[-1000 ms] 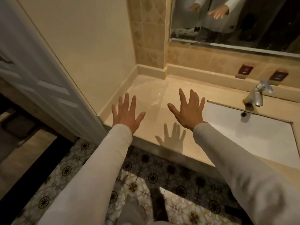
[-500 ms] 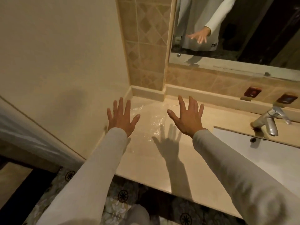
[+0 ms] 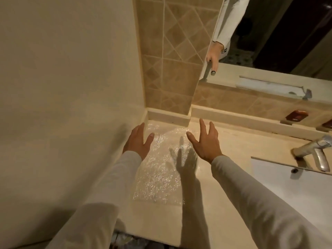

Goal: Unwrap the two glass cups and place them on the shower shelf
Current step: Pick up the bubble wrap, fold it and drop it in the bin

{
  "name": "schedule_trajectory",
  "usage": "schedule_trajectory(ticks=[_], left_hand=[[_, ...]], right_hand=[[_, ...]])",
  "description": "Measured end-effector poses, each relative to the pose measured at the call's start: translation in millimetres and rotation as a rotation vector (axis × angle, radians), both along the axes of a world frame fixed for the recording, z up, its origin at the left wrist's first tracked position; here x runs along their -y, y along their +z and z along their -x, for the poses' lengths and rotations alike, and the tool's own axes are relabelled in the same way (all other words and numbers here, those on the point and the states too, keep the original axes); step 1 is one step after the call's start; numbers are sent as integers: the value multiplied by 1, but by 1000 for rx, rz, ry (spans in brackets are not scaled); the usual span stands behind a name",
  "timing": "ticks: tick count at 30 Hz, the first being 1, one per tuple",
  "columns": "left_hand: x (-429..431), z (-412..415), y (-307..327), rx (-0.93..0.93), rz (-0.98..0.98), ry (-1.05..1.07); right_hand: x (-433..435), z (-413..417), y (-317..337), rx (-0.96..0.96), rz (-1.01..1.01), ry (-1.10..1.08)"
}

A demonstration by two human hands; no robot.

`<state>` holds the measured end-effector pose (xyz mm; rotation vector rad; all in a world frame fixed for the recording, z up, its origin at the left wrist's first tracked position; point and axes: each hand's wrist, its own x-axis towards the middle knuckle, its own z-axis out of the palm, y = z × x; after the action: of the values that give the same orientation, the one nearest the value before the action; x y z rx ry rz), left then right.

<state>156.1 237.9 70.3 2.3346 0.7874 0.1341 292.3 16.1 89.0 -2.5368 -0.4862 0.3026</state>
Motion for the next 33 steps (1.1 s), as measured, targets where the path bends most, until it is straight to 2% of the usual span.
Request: schedule_trajectory(ticks=[7, 12, 14, 17, 20, 24, 28, 31, 33], left_hand=[[2, 0, -23, -55, 111, 42], [9, 3, -44, -303, 355, 170], [11, 1, -51, -356, 375, 202], [15, -3, -60, -404, 358, 266], [21, -3, -70, -394, 392, 363], [28, -7, -76, -315, 469, 433], [21, -10, -78, -318, 498, 460], [12, -11, -79, -315, 527, 469], [8, -15, -81, -276, 643, 483]], right_hand=[[-1, -6, -47, -284, -112, -142], [2, -6, -80, -520, -151, -318], [1, -3, -88, -594, -128, -351], [-1, -1, -98, -593, -85, -351], [-8, -1, -102, -603, -120, -368], [-14, 0, -111, -730, -178, -442], [-19, -4, -97, -868, -489, -447], [-15, -12, -66, -963, -700, -333], [-7, -18, -49, -1017, -806, -309]])
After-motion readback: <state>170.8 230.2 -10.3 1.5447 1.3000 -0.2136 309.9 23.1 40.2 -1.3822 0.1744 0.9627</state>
